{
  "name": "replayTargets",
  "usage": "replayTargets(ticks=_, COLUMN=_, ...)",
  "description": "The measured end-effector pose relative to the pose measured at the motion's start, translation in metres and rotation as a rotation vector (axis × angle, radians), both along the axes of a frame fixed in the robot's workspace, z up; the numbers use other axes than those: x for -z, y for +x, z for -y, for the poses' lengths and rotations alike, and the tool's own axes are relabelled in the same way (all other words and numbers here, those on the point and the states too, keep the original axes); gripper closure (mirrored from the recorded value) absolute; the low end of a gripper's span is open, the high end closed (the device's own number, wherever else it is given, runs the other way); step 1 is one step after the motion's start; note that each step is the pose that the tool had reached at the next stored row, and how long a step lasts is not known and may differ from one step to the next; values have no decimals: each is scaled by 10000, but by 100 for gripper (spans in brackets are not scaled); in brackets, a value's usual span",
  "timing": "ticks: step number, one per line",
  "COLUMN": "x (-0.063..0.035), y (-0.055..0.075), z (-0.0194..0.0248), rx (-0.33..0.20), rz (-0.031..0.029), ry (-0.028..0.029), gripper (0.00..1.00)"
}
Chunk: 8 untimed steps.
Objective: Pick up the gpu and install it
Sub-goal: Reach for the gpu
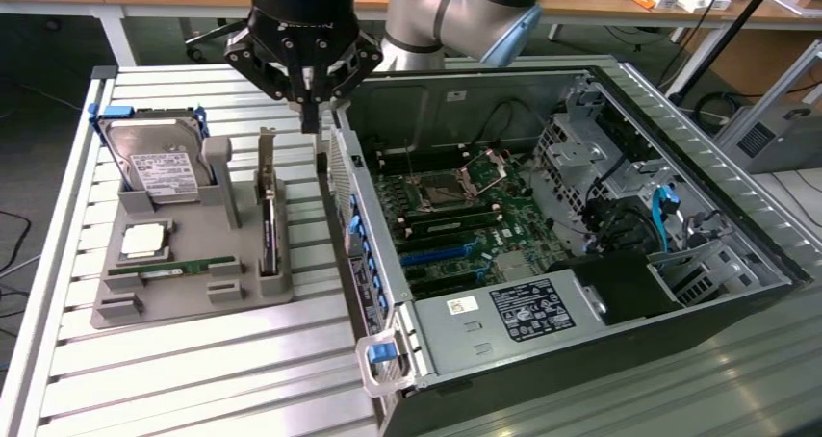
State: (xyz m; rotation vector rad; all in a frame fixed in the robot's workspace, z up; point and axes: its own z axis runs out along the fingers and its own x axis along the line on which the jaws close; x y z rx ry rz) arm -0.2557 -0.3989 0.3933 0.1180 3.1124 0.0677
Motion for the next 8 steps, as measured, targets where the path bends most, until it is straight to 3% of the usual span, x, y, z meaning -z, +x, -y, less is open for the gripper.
replayTargets(ticks=8, x=0, y=-40, z=0, rx=1, rz=-1, ry=0, gripper=89)
